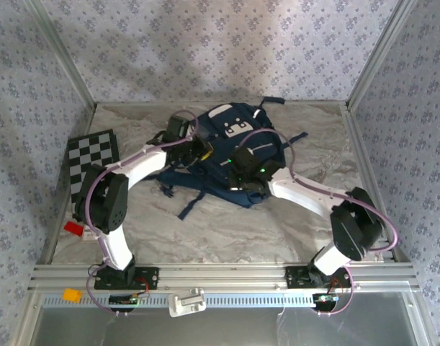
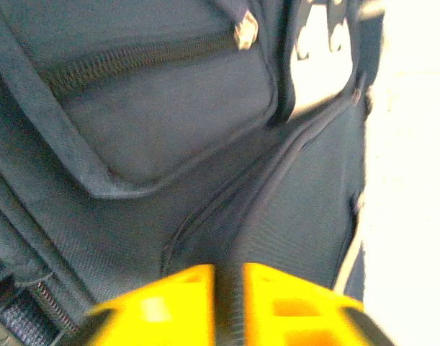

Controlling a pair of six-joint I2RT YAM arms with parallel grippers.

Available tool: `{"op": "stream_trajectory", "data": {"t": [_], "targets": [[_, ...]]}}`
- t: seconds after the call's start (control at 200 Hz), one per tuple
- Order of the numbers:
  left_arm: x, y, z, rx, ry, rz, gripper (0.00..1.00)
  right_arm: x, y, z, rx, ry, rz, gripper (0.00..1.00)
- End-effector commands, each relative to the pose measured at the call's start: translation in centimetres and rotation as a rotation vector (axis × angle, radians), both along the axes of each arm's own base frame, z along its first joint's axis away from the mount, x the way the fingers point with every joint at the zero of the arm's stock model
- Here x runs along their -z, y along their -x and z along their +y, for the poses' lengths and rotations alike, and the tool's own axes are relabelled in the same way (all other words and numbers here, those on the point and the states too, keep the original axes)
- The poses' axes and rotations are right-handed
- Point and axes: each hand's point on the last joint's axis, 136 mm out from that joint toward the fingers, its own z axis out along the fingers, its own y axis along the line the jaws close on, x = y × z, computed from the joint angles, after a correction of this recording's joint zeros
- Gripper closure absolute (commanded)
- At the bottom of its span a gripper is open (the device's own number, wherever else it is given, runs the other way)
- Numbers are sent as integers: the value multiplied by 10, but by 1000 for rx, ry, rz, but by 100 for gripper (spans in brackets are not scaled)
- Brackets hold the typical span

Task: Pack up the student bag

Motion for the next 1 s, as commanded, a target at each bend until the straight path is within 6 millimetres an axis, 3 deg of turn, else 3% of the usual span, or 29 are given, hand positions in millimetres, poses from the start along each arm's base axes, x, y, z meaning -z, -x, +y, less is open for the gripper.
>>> {"op": "stream_trajectory", "data": {"t": [0.0, 0.07, 0.185, 0.245, 0.44, 0.545, 0.675, 0.86, 0.994], "targets": [[-51, 3, 12, 27, 101, -159, 61, -11, -5, 45, -82, -77, 1, 100], [-42, 32, 19, -26, 99, -81, 50, -6, -7, 51, -88, -100, 12, 100], [-6, 71, 24, -153, 172, 93, 49, 0, -4, 52, -97, -99, 30, 100], [4, 79, 19, -197, 229, 128, 49, 3, -3, 51, -97, -95, 37, 100], [0, 73, -4, -203, 235, 125, 52, 7, 0, 53, -104, -92, 42, 100], [3, 64, -5, -242, 180, 105, 56, 8, 0, 54, -105, -85, 40, 100], [-2, 56, -10, -266, 233, 81, 62, 11, 1, 54, -112, -78, 48, 100], [-11, 57, -21, -270, 258, 58, 61, 13, 0, 54, -113, -77, 51, 100], [-15, 60, -8, -331, 289, 9, 62, 14, 0, 52, -109, -75, 57, 100]]}}
